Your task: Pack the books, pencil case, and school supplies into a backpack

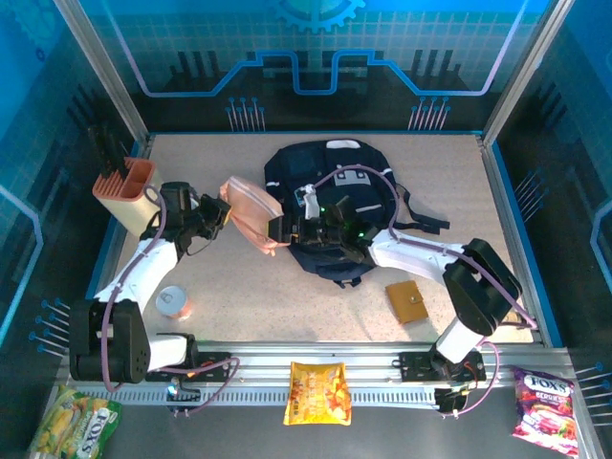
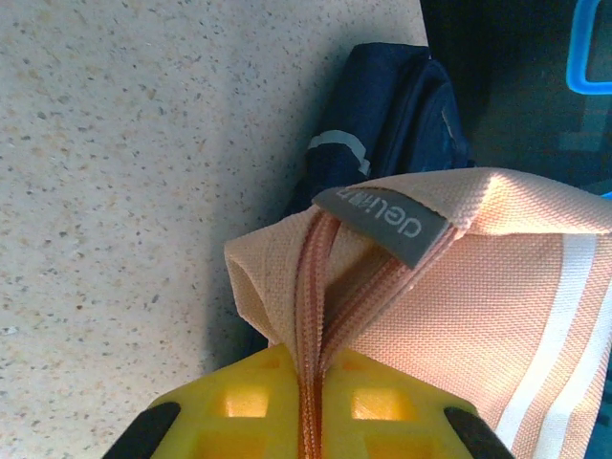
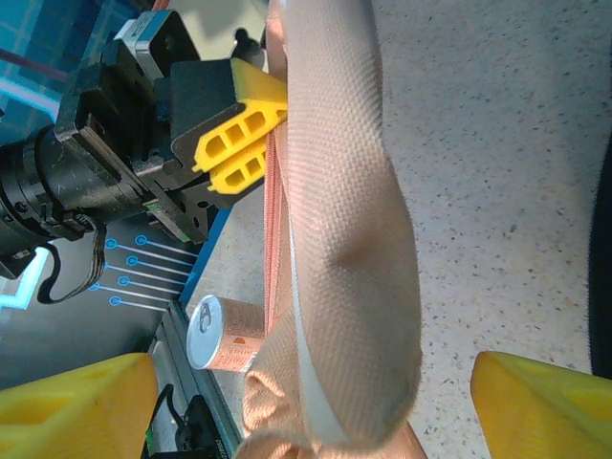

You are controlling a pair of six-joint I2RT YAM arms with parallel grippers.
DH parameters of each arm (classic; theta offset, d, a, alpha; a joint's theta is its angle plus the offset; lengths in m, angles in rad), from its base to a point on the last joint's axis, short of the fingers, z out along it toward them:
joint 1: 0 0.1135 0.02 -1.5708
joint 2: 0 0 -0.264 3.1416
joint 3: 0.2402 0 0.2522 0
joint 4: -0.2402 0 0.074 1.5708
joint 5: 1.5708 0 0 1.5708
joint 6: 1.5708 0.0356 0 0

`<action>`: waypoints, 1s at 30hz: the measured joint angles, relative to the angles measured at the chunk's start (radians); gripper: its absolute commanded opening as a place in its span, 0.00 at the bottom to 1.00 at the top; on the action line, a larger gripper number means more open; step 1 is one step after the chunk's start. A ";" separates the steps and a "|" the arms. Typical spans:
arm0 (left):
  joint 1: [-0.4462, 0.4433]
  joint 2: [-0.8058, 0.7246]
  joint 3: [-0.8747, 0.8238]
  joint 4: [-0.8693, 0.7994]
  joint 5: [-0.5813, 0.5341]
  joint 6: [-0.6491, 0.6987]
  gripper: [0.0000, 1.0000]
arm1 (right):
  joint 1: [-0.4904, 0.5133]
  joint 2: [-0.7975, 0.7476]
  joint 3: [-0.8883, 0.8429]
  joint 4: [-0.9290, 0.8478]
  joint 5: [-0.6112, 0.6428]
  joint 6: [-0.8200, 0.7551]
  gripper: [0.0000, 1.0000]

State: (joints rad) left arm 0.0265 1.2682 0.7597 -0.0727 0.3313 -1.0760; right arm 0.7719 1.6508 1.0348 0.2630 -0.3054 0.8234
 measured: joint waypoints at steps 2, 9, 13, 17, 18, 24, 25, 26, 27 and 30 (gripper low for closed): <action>0.000 0.000 -0.003 0.009 0.007 -0.015 0.12 | 0.003 0.016 0.013 0.000 -0.008 0.003 0.81; 0.000 0.000 -0.005 0.021 0.008 -0.029 0.16 | 0.008 0.045 0.035 0.000 -0.037 0.004 0.52; 0.000 0.000 -0.005 0.029 0.008 -0.023 0.27 | 0.009 0.054 0.047 0.000 -0.049 0.003 0.31; 0.000 0.000 -0.005 0.024 0.008 0.000 0.51 | 0.008 0.054 0.048 -0.001 -0.043 0.008 0.15; 0.000 -0.001 -0.005 0.023 0.008 0.011 0.57 | 0.006 0.054 0.048 -0.002 -0.040 0.008 0.13; -0.002 -0.050 -0.003 -0.006 0.005 0.116 0.82 | -0.023 -0.009 0.023 -0.051 0.008 -0.018 0.09; -0.003 -0.062 -0.003 -0.011 0.003 0.142 0.85 | -0.037 -0.034 0.015 -0.064 0.018 -0.022 0.09; -0.005 -0.072 -0.003 -0.014 0.002 0.159 0.86 | -0.050 -0.058 0.008 -0.074 0.024 -0.027 0.08; -0.008 -0.081 -0.003 -0.017 0.002 0.182 0.88 | -0.068 -0.086 -0.001 -0.082 0.035 -0.033 0.08; -0.033 -0.095 0.003 -0.031 -0.002 0.254 0.93 | -0.138 -0.182 -0.040 -0.098 0.060 -0.043 0.08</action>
State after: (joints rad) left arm -0.0067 1.1732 0.7631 -0.1036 0.3298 -0.8215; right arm 0.6334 1.4689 0.9943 0.1646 -0.2451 0.7803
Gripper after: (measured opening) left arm 0.905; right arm 0.129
